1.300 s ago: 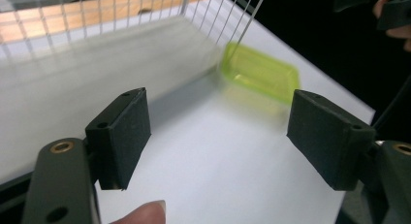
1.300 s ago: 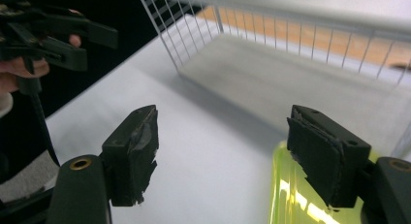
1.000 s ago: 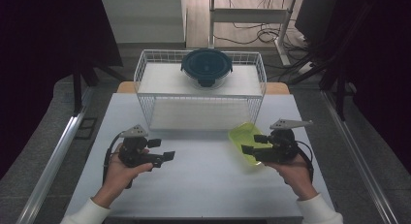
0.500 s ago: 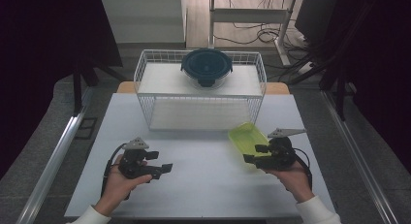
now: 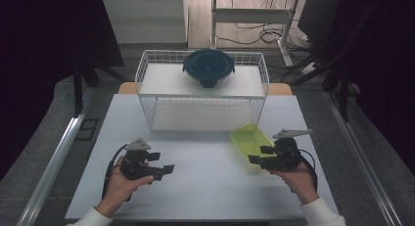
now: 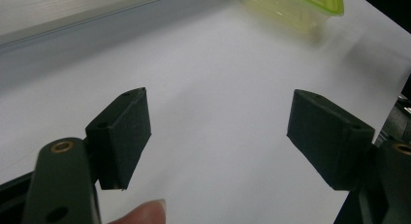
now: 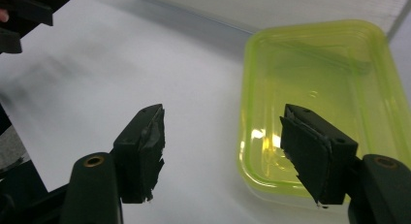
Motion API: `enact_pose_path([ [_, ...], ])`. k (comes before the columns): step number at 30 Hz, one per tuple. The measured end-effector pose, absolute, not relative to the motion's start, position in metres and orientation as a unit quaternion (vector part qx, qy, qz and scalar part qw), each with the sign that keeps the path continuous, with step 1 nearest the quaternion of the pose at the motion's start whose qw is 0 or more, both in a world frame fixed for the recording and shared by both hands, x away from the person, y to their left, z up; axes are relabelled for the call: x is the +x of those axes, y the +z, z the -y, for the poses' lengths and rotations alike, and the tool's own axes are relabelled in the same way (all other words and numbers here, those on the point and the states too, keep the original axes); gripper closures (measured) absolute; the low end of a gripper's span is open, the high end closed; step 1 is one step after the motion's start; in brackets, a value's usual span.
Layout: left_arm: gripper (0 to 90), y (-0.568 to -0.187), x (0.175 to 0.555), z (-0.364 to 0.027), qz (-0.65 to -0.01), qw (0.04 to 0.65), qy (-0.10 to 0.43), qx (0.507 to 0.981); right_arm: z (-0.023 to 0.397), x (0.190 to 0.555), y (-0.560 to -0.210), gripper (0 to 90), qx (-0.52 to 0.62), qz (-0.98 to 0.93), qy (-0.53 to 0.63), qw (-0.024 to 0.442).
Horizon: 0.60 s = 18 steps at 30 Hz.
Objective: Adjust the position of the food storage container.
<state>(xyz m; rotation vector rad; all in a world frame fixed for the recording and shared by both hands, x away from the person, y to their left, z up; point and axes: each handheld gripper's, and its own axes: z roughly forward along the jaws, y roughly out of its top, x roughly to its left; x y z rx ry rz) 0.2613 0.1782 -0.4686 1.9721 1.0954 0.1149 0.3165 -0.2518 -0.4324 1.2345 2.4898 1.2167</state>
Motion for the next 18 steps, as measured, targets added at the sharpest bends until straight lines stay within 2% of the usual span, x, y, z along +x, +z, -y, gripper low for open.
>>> enact_pose_path([
  [6,23.6,-0.471,0.26,-0.181,-0.443,0.425,0.044,0.788,0.258,0.326,-0.432,43.5,0.42,-0.816,0.392,0.064],
  [15,23.6,-0.474,0.259,-0.182,-0.445,0.419,0.043,0.79,0.266,0.363,-0.426,74.1,0.432,-0.821,0.361,0.092],
  [16,23.6,-0.475,0.259,-0.182,-0.445,0.419,0.043,0.79,0.266,0.363,-0.426,74.1,0.432,-0.821,0.361,0.092],
  [17,23.6,-0.475,0.26,-0.182,-0.444,0.418,0.042,0.791,0.265,0.373,-0.426,80.5,0.432,-0.828,0.343,0.104],
  [18,23.6,-0.476,0.261,-0.181,-0.443,0.417,0.04,0.793,0.265,0.376,-0.426,82.4,0.43,-0.831,0.336,0.111],
])
